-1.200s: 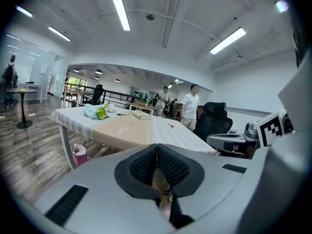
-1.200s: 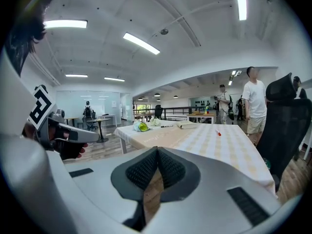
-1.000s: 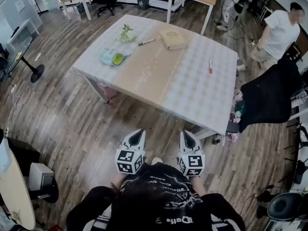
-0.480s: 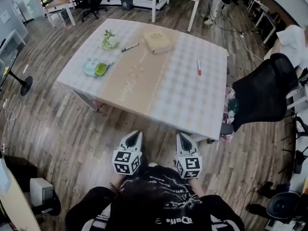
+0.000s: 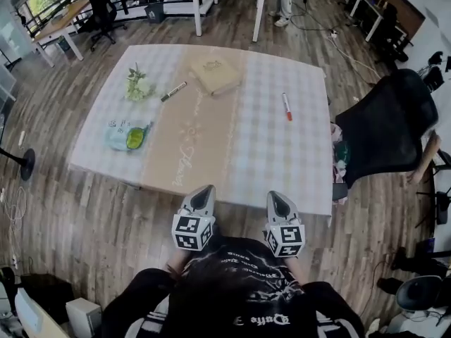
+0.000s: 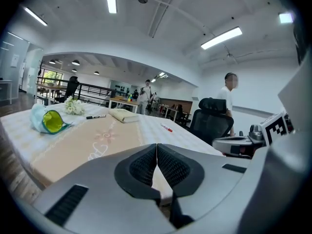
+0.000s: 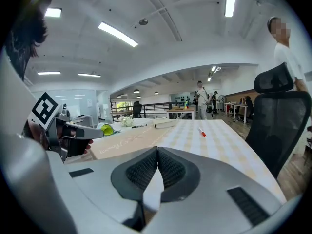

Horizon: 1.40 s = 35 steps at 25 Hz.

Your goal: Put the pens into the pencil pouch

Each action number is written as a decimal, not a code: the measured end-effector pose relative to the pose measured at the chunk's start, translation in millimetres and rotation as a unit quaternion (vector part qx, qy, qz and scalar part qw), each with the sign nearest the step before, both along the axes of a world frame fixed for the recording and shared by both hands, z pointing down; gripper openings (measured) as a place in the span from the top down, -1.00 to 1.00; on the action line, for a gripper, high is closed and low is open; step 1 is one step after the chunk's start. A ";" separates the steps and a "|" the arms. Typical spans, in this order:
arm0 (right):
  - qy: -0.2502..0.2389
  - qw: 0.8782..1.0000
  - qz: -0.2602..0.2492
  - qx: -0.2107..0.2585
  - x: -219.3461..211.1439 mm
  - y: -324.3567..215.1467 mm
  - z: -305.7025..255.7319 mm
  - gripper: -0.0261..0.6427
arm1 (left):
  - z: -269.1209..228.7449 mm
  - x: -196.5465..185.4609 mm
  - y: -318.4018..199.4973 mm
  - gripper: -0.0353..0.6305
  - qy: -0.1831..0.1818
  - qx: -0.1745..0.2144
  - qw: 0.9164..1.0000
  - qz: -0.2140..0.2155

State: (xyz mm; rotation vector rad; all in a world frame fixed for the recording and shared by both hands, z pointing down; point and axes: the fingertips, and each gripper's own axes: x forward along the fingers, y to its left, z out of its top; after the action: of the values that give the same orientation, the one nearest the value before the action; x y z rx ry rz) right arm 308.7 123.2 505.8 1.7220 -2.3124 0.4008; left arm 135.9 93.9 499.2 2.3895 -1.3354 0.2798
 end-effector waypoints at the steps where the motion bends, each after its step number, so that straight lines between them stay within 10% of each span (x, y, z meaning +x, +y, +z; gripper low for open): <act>1: 0.000 1.000 0.010 -0.001 -3.5 -6.2 1.0 0.89 | -0.3 -3.8 -10.6 0.83 -0.001 0.001 1.000 0.008; 20: -0.004 0.997 0.081 -0.012 -67.4 -118.0 4.4 0.89 | 1.2 -56.2 -141.0 0.83 0.006 -0.008 0.996 0.088; 35: -0.041 0.991 0.128 -0.027 18.8 -160.4 -14.3 0.65 | -2.2 -26.8 -167.3 0.83 0.004 -0.022 0.997 0.073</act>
State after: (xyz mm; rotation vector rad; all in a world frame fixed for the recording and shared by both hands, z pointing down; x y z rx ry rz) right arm 327.5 -37.2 491.5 2.0164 -2.1156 0.5843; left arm 109.1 -73.5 497.0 2.4518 -1.1421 0.3369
